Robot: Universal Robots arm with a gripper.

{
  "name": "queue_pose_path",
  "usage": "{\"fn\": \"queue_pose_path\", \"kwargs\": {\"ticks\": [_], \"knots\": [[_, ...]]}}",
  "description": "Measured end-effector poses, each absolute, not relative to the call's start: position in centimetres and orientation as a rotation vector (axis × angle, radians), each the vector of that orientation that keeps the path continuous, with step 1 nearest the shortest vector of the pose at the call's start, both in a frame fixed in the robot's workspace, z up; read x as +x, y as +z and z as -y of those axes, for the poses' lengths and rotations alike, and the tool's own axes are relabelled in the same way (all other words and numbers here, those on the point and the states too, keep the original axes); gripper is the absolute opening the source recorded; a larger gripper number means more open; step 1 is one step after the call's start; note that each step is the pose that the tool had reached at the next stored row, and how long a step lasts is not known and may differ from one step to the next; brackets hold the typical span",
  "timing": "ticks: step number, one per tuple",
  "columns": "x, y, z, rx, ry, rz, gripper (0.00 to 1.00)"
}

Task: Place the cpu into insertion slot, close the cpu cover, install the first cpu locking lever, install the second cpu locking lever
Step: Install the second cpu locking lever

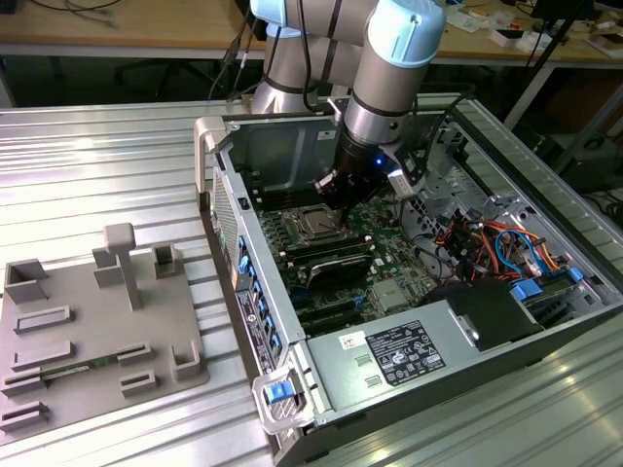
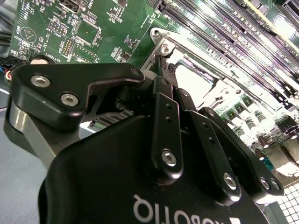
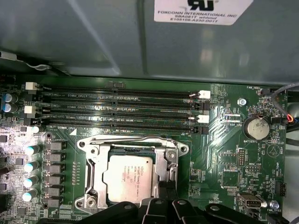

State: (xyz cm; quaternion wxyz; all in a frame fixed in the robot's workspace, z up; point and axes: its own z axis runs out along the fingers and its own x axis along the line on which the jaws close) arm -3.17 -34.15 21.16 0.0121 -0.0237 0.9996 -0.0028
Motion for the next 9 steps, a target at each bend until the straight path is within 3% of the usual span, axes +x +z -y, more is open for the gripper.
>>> {"fn": "queue_pose_path", "kwargs": {"ticks": [9], "knots": [[-3.17,21.16,34.15,-0.067,-0.009,-3.117,0.11]]}}
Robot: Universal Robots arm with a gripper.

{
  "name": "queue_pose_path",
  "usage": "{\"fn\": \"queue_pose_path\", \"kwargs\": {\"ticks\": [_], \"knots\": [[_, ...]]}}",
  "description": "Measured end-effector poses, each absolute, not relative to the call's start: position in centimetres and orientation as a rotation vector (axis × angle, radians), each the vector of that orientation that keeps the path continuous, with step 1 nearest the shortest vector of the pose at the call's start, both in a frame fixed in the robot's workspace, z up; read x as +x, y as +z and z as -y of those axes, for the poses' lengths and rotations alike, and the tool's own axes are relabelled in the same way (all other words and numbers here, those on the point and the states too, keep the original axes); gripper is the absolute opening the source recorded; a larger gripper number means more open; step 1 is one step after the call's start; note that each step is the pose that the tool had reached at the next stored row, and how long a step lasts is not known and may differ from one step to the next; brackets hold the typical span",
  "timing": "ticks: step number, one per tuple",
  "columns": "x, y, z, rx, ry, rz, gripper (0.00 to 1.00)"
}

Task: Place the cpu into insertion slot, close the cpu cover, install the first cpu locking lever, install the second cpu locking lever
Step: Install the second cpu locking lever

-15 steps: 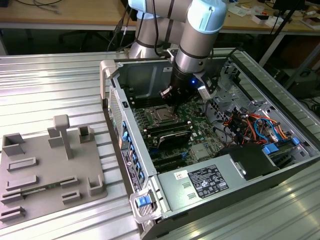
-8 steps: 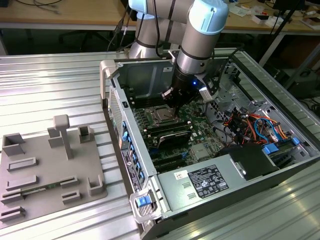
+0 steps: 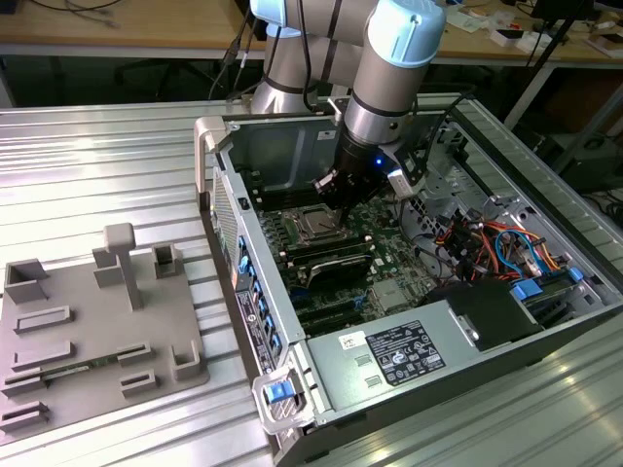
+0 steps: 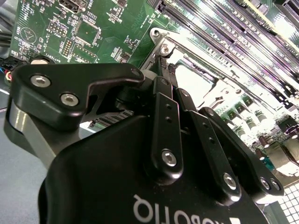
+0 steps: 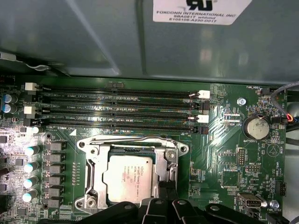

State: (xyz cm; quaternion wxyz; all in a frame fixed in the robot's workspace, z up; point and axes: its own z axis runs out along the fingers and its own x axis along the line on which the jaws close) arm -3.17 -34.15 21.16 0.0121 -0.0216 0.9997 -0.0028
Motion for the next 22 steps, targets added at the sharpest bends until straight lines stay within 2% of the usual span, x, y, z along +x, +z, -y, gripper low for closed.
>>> {"fn": "queue_pose_path", "kwargs": {"ticks": [13,22], "knots": [[-3.2,21.9,34.2,-0.066,-0.015,-3.117,0.11],[-3.2,22.5,34.6,-0.067,-0.047,-3.117,0.11]]}}
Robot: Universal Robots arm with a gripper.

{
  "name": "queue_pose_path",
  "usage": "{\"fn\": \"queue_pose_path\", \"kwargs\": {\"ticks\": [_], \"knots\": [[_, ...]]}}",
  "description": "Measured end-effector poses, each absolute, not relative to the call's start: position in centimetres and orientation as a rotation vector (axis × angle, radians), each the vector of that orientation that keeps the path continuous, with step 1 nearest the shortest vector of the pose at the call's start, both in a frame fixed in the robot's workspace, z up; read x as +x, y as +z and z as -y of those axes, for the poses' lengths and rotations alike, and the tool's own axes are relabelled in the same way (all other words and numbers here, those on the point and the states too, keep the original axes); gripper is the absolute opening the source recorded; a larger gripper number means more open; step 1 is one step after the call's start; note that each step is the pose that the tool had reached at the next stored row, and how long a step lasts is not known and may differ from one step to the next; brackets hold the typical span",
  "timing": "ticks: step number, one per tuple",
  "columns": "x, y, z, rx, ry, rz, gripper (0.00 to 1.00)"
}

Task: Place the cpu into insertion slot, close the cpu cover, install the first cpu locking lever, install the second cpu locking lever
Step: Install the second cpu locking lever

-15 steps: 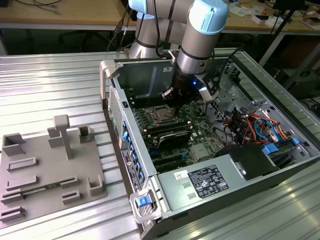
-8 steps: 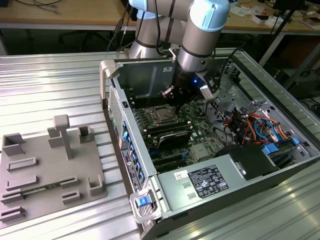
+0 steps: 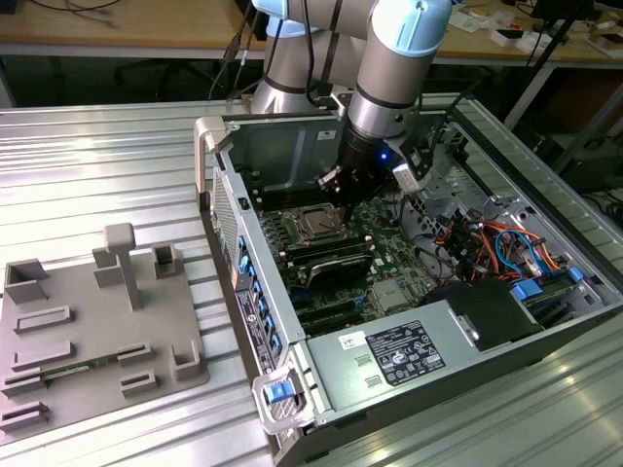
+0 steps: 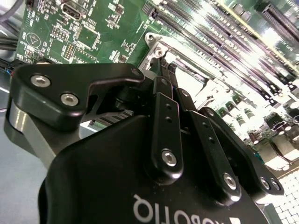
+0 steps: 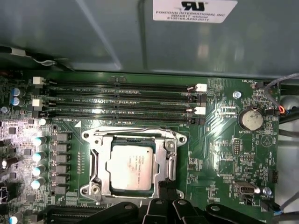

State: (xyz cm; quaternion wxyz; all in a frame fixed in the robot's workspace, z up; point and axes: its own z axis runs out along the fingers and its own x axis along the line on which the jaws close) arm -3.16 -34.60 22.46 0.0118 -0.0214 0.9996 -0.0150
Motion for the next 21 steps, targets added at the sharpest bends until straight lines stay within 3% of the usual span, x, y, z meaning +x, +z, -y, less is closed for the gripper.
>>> {"fn": "queue_pose_path", "kwargs": {"ticks": [21], "knots": [[-3.9,22.4,36.7,-0.067,-0.049,-3.117,0.11]]}}
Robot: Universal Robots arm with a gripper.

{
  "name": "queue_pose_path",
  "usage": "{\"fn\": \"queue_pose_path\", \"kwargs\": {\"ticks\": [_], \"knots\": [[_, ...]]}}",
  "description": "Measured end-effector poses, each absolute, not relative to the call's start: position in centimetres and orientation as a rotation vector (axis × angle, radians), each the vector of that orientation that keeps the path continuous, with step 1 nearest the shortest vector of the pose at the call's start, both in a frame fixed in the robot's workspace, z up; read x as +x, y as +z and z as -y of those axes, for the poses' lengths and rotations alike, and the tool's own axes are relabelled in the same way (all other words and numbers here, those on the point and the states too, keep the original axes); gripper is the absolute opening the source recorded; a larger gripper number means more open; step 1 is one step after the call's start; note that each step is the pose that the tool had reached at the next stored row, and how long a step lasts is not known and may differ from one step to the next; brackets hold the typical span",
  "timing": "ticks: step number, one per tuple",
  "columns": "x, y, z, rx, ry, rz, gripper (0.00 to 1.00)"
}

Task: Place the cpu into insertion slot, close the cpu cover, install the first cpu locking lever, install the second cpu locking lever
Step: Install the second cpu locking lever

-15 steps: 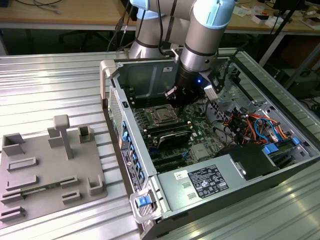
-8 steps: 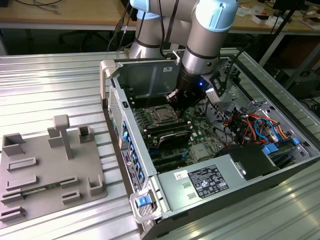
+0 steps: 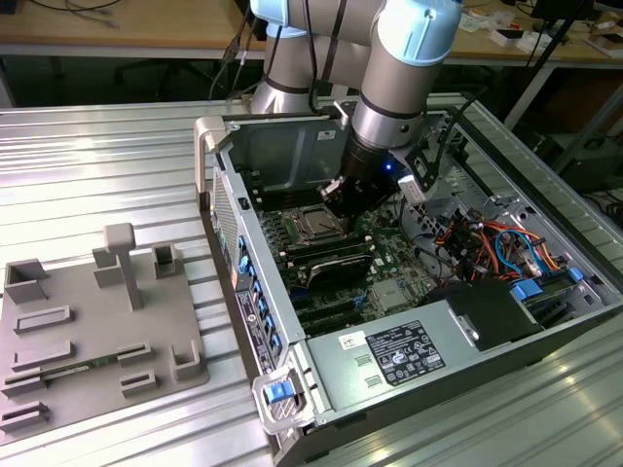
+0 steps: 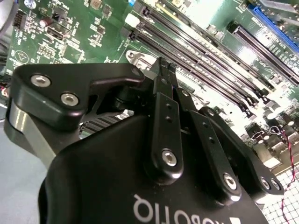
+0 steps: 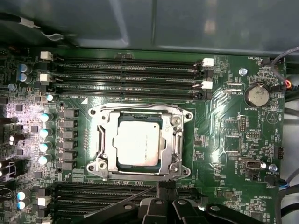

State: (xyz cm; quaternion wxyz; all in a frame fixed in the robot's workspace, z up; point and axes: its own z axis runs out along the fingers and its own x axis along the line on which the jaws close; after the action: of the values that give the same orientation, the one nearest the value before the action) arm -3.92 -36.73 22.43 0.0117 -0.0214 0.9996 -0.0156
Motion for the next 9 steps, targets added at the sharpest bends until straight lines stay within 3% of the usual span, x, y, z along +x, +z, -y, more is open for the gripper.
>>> {"fn": "queue_pose_path", "kwargs": {"ticks": [9], "knots": [[-6.1,22.0,36.7,-0.067,-0.049,-3.117,0.11]]}}
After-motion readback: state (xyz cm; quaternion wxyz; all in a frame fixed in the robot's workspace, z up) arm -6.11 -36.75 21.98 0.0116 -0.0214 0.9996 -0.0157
